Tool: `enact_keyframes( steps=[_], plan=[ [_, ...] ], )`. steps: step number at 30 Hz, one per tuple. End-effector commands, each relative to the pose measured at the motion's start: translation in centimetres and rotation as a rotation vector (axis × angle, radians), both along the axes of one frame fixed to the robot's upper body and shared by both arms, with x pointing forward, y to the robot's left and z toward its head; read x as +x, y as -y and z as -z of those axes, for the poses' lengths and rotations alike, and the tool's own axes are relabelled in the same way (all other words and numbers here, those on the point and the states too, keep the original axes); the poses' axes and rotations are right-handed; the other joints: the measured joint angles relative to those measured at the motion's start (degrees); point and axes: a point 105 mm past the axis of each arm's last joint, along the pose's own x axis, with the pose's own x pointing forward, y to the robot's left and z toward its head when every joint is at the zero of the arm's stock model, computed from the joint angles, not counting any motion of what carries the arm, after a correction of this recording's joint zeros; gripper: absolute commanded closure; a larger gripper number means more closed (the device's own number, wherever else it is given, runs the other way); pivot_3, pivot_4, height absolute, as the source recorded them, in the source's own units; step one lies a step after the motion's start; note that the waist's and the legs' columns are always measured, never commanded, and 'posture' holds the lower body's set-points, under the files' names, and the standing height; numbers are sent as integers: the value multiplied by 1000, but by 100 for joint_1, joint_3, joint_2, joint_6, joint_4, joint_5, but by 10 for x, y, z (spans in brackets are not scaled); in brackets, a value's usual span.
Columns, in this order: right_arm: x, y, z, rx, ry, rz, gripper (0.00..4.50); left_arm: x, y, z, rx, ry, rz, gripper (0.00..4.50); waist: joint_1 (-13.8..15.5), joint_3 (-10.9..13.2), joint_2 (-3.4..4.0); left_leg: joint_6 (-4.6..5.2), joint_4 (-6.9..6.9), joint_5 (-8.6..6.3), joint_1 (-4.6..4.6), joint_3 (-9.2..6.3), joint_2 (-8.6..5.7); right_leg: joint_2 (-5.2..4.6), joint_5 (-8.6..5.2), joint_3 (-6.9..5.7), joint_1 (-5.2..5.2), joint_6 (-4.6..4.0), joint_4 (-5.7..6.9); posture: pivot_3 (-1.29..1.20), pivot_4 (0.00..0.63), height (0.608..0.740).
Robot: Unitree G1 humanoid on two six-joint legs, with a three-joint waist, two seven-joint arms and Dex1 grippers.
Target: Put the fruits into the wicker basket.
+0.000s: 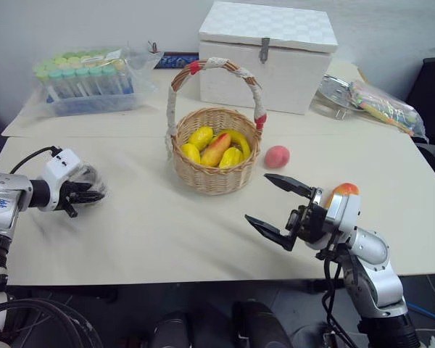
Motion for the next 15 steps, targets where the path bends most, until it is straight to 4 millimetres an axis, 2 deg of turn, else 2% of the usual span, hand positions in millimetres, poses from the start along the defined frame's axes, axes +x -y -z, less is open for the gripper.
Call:
enact_keyframes(
  steps=[1, 3, 7, 9, 12, 14, 15],
  plan=[
    [-5, 0, -10, 28, 51, -2, 0, -9, -48, -33, -57, 190, -258, 4288, -39, 0, -1, -1, 0, 0, 0, 1, 3, 0, 0, 6, -2, -1, 6, 0, 150, 740],
    [-5, -1, -10, 35, 48, -14, 0, -24, -79, -42, -83, 259, -424, 4288, -79, 0, -1, -3, 0, -1, 0, -3, 8, 0, -1, 16, -4, -3, 14, 0, 150, 740],
    [-6, -5, -12, 57, 43, -49, 0, -62, -126, -47, -130, 330, -699, 4288, -96, -1, -4, 0, -1, -4, 2, -8, 6, -10, -2, 14, -3, -4, 8, 0, 150, 740],
    [-3, -6, -18, 99, 30, -59, 0, -76, -136, -39, -163, 321, -768, 4288, -79, -5, -9, 14, -1, -12, 3, -14, 1, -21, -2, 5, -2, -4, 10, 0, 150, 740],
    [-2, -9, -18, 92, 31, -81, 0, -87, -140, -24, -181, 293, -816, 4288, -17, -6, -11, 17, -1, -14, 4, -17, -7, -37, -3, -8, 0, -5, 12, 0, 150, 740],
    [-1, -11, -16, 66, 38, -98, 0, -89, -138, -17, -204, 279, -817, 3573, 34, -11, -20, 17, -1, -14, 4, -24, -13, -46, -3, -15, 3, -5, 13, 0, 150, 740],
    [1, -9, -16, 59, 43, -94, 0, -87, -131, -19, -220, 290, -783, 3370, 45, -15, -27, 18, -1, -15, 3, -31, -15, -50, -3, -20, 5, -6, 13, 0, 150, 740]
  ],
)
